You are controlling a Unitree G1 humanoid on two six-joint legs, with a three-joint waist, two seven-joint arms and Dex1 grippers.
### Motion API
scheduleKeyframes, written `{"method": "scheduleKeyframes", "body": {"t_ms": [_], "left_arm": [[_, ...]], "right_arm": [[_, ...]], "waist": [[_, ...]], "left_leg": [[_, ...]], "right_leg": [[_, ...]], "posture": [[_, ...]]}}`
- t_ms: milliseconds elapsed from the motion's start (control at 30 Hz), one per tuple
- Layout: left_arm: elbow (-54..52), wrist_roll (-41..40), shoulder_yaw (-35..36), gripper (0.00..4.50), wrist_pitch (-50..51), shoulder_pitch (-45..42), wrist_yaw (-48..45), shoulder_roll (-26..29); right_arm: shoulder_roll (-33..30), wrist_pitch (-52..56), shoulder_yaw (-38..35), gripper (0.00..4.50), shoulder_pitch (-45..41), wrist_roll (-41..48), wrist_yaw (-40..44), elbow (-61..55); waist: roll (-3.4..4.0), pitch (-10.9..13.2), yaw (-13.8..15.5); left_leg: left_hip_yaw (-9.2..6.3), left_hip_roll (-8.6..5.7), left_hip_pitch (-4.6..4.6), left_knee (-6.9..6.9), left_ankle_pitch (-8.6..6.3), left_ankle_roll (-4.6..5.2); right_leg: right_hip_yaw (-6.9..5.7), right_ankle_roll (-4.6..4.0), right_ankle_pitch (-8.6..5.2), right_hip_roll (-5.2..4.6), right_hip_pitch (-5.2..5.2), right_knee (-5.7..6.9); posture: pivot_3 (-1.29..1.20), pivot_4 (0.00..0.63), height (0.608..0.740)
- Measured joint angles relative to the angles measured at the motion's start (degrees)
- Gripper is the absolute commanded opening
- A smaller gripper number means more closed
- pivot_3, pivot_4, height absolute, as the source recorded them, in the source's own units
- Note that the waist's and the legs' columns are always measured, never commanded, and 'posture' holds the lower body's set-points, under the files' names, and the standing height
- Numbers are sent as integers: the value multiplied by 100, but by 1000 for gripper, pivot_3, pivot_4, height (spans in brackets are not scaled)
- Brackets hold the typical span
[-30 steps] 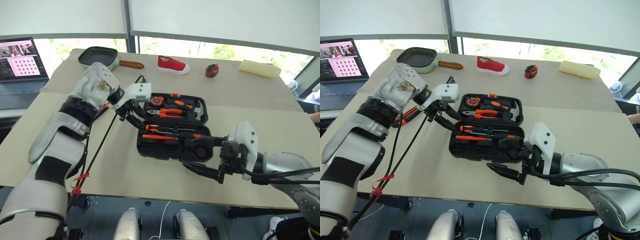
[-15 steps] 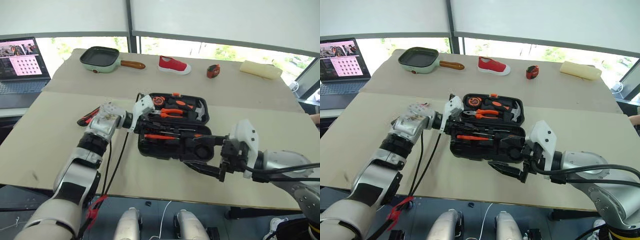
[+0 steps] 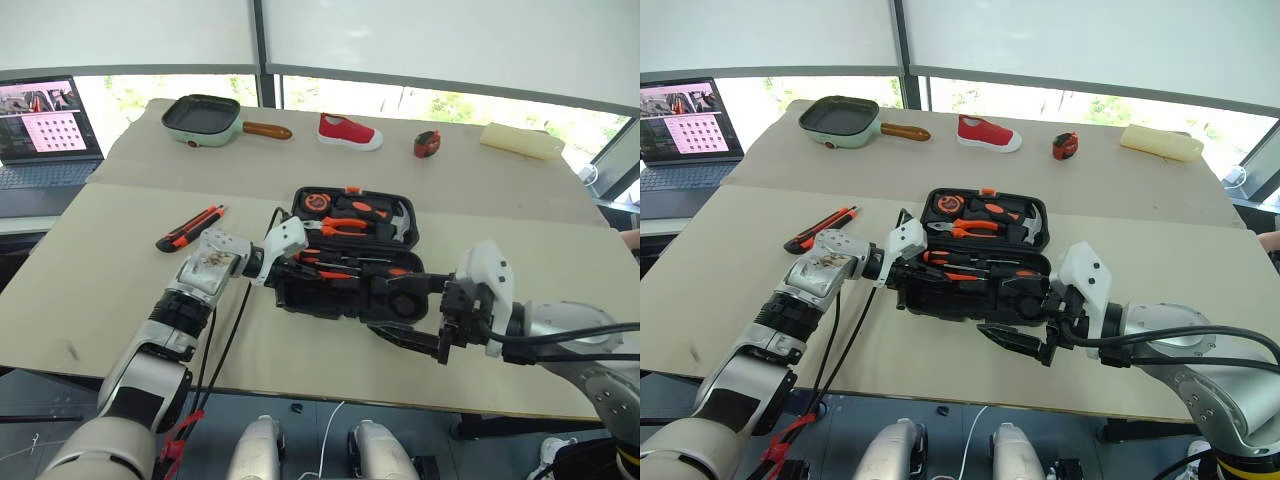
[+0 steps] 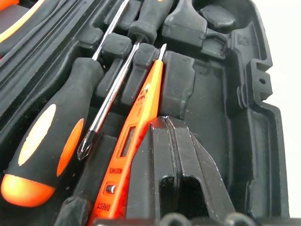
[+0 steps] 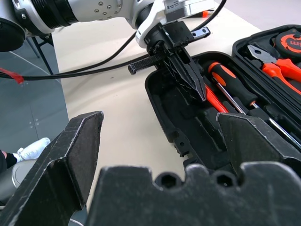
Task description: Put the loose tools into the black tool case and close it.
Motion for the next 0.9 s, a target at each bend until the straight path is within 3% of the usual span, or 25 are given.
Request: {"method": "scheduleKeyframes", "body": {"t_ms": [267,533,900], "left_arm": [[-159,-702,516,28,874,-246,-282,4],[796,-231,329,28,261,-613,91,-336],[515,4,70,28,-206,-274,-149,-196]], "right_arm": [[0,0,9,4500,18,-56,7,5],[20,-1,34,4500,16,-169,10,46],[25,-1,39,4500,47,-173,-57,40]], "waist": [[-1,1,8],[-1,1,29],[0,0,0]], "left_leg": [[-2,-1,-5,2,0,0],[4,-3,-10,0,0,0],[2,-1,-1,-1,0,0]], "right_leg": [[-1,1,0,0,-3,0],[0,2,1,0,-8,-2],[1,1,1,1,0,-2]], "posture": [[0,150,740],[0,150,740],[0,150,740]]}}
